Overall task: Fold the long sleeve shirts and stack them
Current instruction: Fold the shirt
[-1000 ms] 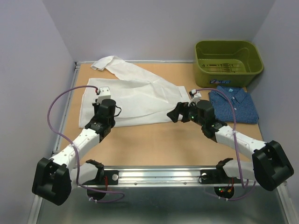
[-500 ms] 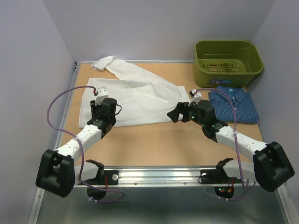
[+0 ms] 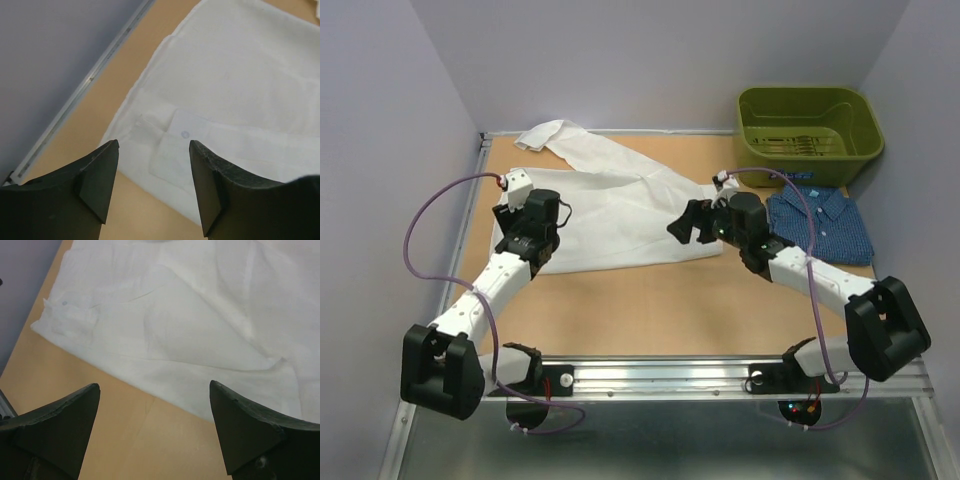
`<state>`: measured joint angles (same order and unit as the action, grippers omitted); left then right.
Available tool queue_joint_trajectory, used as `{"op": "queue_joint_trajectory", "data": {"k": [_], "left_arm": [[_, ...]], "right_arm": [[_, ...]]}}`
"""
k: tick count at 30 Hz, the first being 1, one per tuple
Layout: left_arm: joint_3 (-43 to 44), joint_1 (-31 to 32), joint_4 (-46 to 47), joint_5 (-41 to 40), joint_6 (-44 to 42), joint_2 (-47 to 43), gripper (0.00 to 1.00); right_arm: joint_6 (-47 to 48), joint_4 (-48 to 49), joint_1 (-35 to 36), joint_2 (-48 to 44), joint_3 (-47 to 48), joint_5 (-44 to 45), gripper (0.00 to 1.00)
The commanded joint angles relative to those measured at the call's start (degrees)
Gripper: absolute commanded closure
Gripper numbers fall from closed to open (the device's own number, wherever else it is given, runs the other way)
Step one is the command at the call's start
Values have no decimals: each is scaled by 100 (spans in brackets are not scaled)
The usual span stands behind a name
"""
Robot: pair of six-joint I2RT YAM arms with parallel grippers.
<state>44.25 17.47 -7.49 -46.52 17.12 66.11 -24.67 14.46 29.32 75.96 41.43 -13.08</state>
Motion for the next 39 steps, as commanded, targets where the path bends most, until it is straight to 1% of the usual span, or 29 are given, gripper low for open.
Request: {"op": "queue_joint_trajectory", "data": {"k": [1, 3, 4, 5, 6, 7, 9, 10, 14, 15, 16, 17, 18, 22, 25, 29, 32, 36, 37, 38, 39], "left_arm": [[435, -86, -245, 888, 1246, 340, 35], [418, -287, -245, 1214, 1459, 525, 36], [383, -576, -158, 1564, 1547, 709, 36], [304, -726, -113, 1724, 1714, 789, 36], [269, -893, -52, 1891, 1794, 859, 36], [216, -1199, 105, 2232, 1838, 982, 36], [93, -1465, 282, 2533, 1978, 1079, 37], [49, -1571, 387, 2804, 2014, 1123, 37], [-188, -2080, 844, 3131, 2225, 1422, 39], [-223, -2177, 880, 3193, 2260, 1483, 39], [-302, -2335, 1011, 3419, 2295, 1702, 40], [-329, -2336, 1012, 3422, 2295, 1704, 40], [-329, -2484, 1004, 3465, 2313, 1791, 40], [-364, -2713, 889, 3641, 2479, 2221, 41], [-338, -2741, 837, 3747, 2454, 2354, 41], [-277, -2741, 757, 3712, 2427, 2354, 41], [-180, -2741, 450, 3685, 2348, 2188, 40], [57, -2723, 257, 3790, 2068, 1758, 38], [101, -2697, 213, 3904, 1832, 1565, 36], [171, -2644, 160, 3888, 1743, 1476, 36], [215, -2461, 99, 3783, 1568, 1388, 36]], "right_arm": [[-170, 136, -5, 636, 918, -474, 6], [-319, 319, 3, 954, 1209, -799, 7], [-494, 634, 3, 1251, 1279, -949, 7], [-539, 742, 3, 1393, 1332, -1133, 7], [-583, 847, 3, 1525, 1376, -1187, 7], [-679, 1040, 3, 1675, 1446, -1205, 8], [-759, 1251, 3, 2088, 1499, -1293, 8], [-803, 1513, -5, 2220, 1526, -1354, 8], [-1189, 2051, -14, 2896, 1421, -1443, 7], [-1242, 2183, -32, 2950, 1342, -1417, 7], [-1338, 2480, -119, 3081, 1193, -1408, 7], [-1339, 2483, -120, 3082, 1122, -1416, 7], [-1357, 2535, -172, 3135, 1026, -1416, 7], [-1532, 2991, -619, 3398, 543, -1460, 7], [-1507, 3168, -954, 3329, 156, -1557, 7], [-1401, 3151, -1235, 2951, -117, -1671, 7], [-1164, 2854, -1253, 2617, -101, -1636, 8], [-602, 1694, -1236, 2152, 356, -1470, 8], [-288, 1196, -1210, 2081, 601, -1330, 8], [-119, 921, -1192, 2037, 734, -1276, 8], [65, 362, -1131, 1941, 909, -1215, 8]]}}
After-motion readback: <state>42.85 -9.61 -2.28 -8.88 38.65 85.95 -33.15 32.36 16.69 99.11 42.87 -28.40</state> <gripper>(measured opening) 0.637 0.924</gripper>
